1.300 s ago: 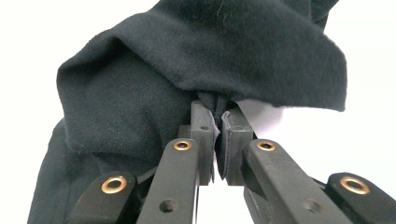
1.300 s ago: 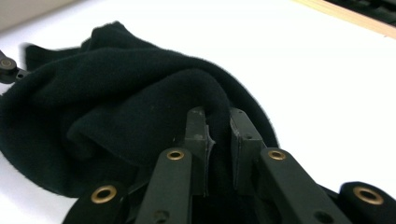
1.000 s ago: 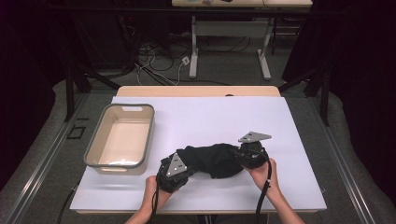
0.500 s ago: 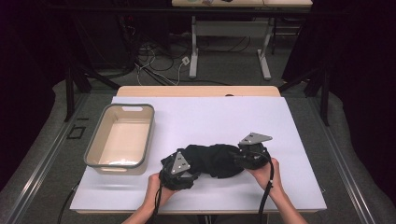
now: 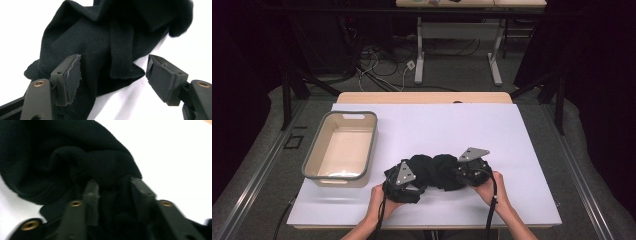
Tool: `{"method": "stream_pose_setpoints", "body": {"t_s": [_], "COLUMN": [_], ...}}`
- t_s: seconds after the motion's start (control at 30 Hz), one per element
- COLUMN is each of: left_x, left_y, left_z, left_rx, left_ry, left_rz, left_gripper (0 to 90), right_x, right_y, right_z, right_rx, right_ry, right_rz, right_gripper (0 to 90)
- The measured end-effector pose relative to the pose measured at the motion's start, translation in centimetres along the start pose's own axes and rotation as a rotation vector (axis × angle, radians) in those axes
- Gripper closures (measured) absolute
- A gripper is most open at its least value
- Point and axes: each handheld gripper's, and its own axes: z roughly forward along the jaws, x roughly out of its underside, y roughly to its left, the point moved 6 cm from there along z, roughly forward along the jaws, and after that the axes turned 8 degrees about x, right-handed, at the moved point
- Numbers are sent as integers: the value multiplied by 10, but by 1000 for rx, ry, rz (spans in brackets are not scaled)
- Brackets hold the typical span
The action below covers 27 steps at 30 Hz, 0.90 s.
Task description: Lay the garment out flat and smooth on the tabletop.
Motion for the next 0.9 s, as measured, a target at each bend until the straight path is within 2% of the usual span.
{"method": "stream_pose_setpoints", "body": {"t_s": [0.13, 0.33, 0.43, 0.5, 0.6, 0.77, 0.9], "left_x": [-1, -1, -1, -2, -1, 0, 0], "left_y": [1, 2, 2, 3, 4, 6, 6], "left_z": [0, 0, 0, 0, 0, -1, -2], "left_rx": [-3, -14, -15, -21, -25, -25, -29], "left_ry": [-8, -14, -16, -17, -16, -11, -11], "left_rz": [10, 3, -5, 1, 1, -9, -10], "left_gripper": [277, 234, 202, 188, 184, 177, 177], "right_x": [-2, -7, -4, 0, 6, 4, 2], "right_y": [-8, -24, -32, -35, -40, -41, -36], "right_z": [3, 4, 9, 15, 24, 15, 1], "right_rx": [50, 97, 133, 145, 165, 149, 138], "right_ry": [-21, -55, -39, 7, 41, 27, 6], "right_rz": [15, 75, 88, 69, 76, 79, 62], "right_gripper": [780, 788, 787, 780, 766, 679, 541]}}
